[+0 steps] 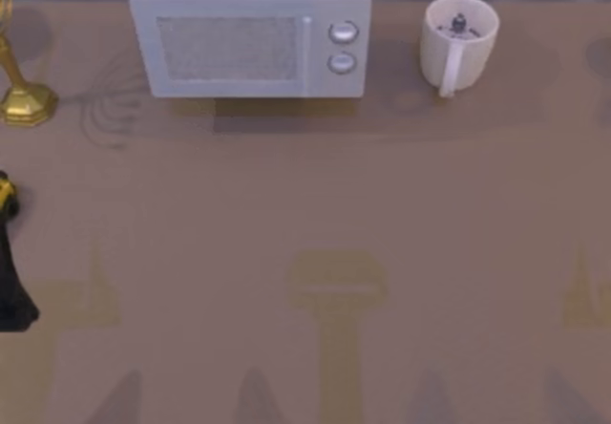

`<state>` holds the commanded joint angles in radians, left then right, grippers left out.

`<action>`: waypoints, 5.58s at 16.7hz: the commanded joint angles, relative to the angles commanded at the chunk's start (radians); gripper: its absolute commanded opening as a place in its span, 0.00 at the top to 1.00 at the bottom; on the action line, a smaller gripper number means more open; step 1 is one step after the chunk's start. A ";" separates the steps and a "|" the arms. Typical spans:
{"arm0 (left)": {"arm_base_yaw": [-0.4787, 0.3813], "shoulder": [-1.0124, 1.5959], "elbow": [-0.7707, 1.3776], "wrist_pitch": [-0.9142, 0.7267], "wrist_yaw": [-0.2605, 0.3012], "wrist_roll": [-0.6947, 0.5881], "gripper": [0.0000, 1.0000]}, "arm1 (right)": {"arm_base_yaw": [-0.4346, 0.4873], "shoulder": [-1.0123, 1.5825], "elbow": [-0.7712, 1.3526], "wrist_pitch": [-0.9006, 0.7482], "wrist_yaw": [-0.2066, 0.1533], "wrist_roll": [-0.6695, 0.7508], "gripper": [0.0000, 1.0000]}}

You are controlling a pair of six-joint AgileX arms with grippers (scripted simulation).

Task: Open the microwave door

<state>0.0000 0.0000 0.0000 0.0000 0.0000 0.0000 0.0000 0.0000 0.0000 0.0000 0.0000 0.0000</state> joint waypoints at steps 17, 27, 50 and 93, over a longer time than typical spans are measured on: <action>-0.255 0.890 1.015 -0.543 -0.094 -0.193 0.00 | 0.000 0.000 0.000 0.000 0.000 0.000 0.00; -0.513 1.842 2.074 -1.092 -0.223 -0.438 0.00 | 0.000 0.000 0.000 0.000 0.000 0.000 0.00; -0.589 2.412 2.450 -1.154 -0.284 -0.529 0.00 | 0.000 0.000 0.000 0.000 0.000 0.000 0.00; -0.610 2.279 2.162 -1.007 -0.295 -0.550 1.00 | 0.000 0.000 0.000 0.000 0.000 0.000 0.00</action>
<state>-0.6104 2.2791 2.1620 -1.0072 -0.2954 -0.5501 0.0000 0.0000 0.0000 0.0000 0.0000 0.0000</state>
